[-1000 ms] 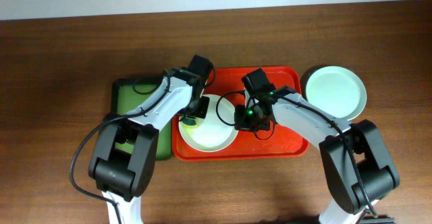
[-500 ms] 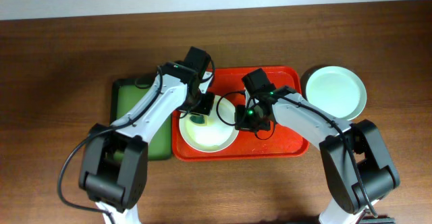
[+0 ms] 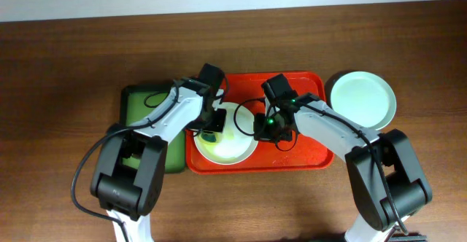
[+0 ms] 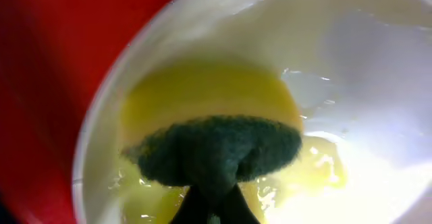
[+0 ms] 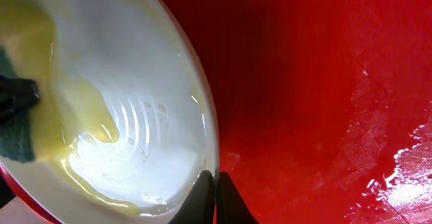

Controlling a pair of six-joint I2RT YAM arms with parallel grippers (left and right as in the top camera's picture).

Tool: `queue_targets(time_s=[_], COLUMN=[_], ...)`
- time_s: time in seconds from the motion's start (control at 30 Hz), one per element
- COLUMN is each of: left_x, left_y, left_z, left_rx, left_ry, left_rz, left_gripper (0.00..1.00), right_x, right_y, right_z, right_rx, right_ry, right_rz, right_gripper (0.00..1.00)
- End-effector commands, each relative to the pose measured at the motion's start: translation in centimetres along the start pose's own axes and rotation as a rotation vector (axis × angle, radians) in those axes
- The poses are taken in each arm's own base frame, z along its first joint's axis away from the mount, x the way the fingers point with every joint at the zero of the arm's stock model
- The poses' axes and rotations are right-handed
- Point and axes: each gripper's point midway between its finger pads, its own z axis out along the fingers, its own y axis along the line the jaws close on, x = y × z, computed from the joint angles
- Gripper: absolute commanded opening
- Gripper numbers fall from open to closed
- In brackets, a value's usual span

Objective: Clean dirty plates on tray and stack at the side
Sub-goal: 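Return the sponge to the green tray and withdraw the left gripper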

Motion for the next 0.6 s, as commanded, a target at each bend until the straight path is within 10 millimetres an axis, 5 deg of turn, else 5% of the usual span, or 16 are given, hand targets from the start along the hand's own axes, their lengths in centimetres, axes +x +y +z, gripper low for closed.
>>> queue_targets(time_s=[0.0, 0.07, 0.17, 0.27, 0.57], left_x=[3.5, 2.6, 0.2, -1.4, -1.2], left_y=[-6.0, -5.5, -2.3, 0.2, 0.8], left_z=[1.5, 0.0, -3.6, -7.5, -8.2], left_rx=[0.347, 0.313, 0.107, -0.064, -0.098], left_ry=[0.165, 0.160, 0.070, -0.033, -0.038], left_rz=[0.076, 0.071, 0.079, 0.066, 0.066], left_gripper=[0.00, 0.00, 0.00, 0.00, 0.00], right_x=[0.2, 0.2, 0.2, -0.1, -4.1], right_y=[-0.2, -0.2, -0.2, 0.5, 1.8], right_z=[0.2, 0.2, 0.2, -0.3, -7.9], right_rx=[0.012, 0.012, 0.012, -0.031, -0.084], right_ry=[0.000, 0.000, 0.000, 0.008, -0.056], right_rz=[-0.002, -0.002, -0.002, 0.003, 0.044], right_gripper=[0.04, 0.04, 0.04, 0.33, 0.75])
